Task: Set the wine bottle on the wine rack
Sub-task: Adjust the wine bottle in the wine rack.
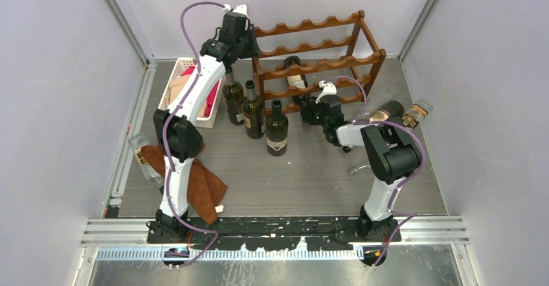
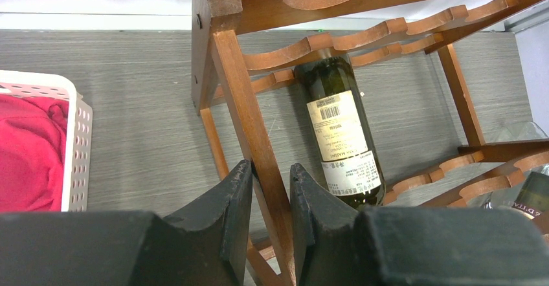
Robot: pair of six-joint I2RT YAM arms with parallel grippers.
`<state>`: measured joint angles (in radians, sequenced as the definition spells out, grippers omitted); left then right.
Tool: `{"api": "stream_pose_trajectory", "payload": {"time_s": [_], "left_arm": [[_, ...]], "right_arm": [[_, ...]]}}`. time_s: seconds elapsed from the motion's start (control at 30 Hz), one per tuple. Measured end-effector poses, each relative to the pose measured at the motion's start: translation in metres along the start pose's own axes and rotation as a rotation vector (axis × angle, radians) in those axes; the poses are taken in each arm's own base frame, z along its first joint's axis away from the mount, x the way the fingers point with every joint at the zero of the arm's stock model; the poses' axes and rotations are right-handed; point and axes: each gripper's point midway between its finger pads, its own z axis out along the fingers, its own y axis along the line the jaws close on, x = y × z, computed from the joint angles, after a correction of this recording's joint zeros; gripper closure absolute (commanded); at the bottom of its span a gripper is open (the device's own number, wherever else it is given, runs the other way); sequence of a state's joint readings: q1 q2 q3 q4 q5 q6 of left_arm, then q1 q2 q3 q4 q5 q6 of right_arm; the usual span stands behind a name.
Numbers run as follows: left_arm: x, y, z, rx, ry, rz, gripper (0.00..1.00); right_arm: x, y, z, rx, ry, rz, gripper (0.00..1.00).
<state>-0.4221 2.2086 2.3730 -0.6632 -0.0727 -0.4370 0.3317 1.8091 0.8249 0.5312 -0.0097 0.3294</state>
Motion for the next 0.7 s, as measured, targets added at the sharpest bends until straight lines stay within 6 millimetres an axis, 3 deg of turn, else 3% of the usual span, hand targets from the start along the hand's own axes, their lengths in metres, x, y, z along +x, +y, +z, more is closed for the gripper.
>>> {"api": "stream_pose_trajectory", "payload": {"time_s": [0.7], "left_arm": [[0.0,-0.001,0.002,0.016,-0.005,0.005,0.72]], "right_arm": [[-0.008,0.0,0.014,0.04,-0.052,-0.046,0.85]]}}
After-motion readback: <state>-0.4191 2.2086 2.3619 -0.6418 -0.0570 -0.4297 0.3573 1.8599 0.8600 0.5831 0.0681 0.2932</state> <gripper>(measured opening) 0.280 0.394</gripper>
